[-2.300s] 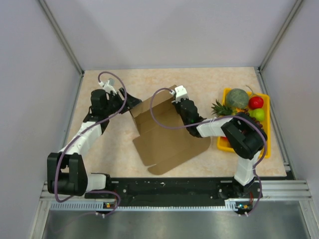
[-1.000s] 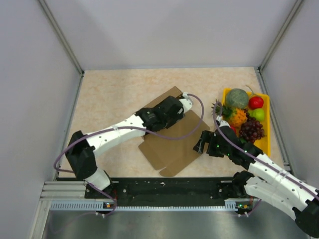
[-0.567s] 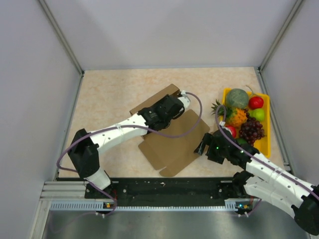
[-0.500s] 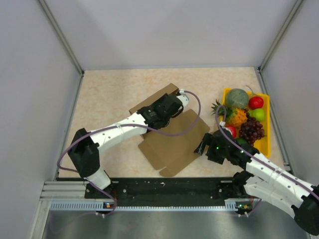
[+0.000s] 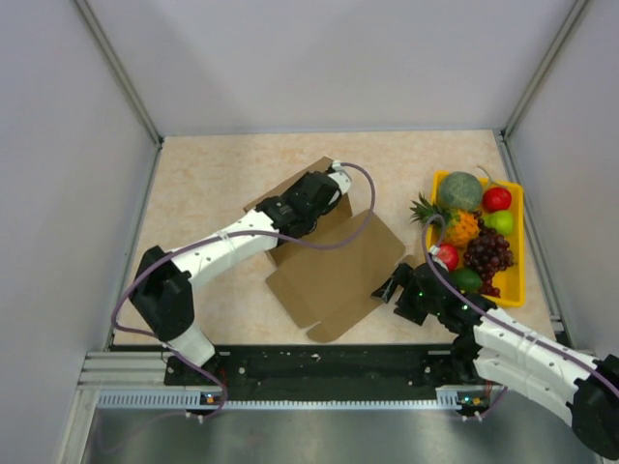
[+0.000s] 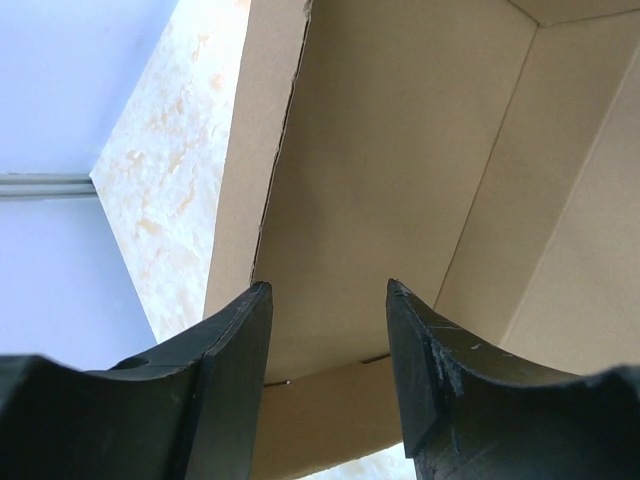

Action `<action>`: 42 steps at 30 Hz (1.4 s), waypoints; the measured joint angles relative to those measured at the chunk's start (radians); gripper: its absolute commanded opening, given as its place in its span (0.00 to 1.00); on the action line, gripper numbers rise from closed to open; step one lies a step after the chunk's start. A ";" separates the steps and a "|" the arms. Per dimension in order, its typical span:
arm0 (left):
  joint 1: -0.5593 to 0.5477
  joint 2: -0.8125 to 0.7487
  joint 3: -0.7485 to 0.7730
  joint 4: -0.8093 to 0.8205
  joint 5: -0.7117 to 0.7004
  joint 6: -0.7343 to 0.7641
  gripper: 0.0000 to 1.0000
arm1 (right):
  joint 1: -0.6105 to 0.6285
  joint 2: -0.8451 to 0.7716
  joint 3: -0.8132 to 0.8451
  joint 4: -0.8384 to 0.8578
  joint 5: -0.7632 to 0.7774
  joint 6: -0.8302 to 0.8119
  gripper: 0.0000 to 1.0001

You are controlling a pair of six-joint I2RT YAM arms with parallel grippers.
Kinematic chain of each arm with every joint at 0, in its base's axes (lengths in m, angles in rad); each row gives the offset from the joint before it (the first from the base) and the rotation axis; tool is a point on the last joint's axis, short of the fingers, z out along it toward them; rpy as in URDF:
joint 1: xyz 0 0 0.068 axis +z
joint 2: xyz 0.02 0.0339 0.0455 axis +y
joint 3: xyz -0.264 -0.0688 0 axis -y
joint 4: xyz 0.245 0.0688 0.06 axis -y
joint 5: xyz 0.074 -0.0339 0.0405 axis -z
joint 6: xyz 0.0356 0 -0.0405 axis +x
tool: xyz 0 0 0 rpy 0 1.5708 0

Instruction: Fold the paper box

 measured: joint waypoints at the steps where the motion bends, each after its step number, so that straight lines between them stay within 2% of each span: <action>1: 0.010 0.001 0.000 0.000 0.006 -0.001 0.55 | 0.000 0.014 -0.007 0.023 -0.008 0.003 0.86; 9: 0.082 0.032 0.035 -0.013 0.055 -0.008 0.57 | 0.000 0.048 -0.014 0.134 -0.045 -0.005 0.86; 16: 0.146 0.091 0.132 -0.040 0.124 -0.026 0.58 | 0.000 0.002 0.002 0.119 -0.044 -0.051 0.87; 23: 0.206 0.113 0.177 -0.069 0.180 -0.034 0.57 | 0.000 0.010 -0.021 0.159 -0.051 0.053 0.86; 26: 0.210 0.119 0.188 -0.075 0.206 -0.040 0.59 | 0.000 0.013 -0.018 0.166 -0.023 -0.013 0.84; 31: 0.209 0.109 0.187 -0.102 0.280 -0.071 0.73 | -0.007 0.159 0.048 0.209 -0.029 -0.243 0.79; 35: 0.209 0.018 0.148 -0.126 0.373 -0.116 0.80 | -0.034 0.294 0.068 0.342 -0.122 -0.350 0.71; 39: 0.209 -0.176 0.070 -0.149 0.458 -0.166 0.85 | -0.046 0.465 0.110 0.444 -0.206 -0.388 0.66; 41: 0.209 -0.290 0.017 -0.151 0.486 -0.191 0.84 | -0.048 0.547 0.146 0.490 -0.233 -0.391 0.60; 42: 0.209 -0.338 -0.006 -0.160 0.495 -0.201 0.84 | -0.050 0.575 0.156 0.512 -0.244 -0.391 0.51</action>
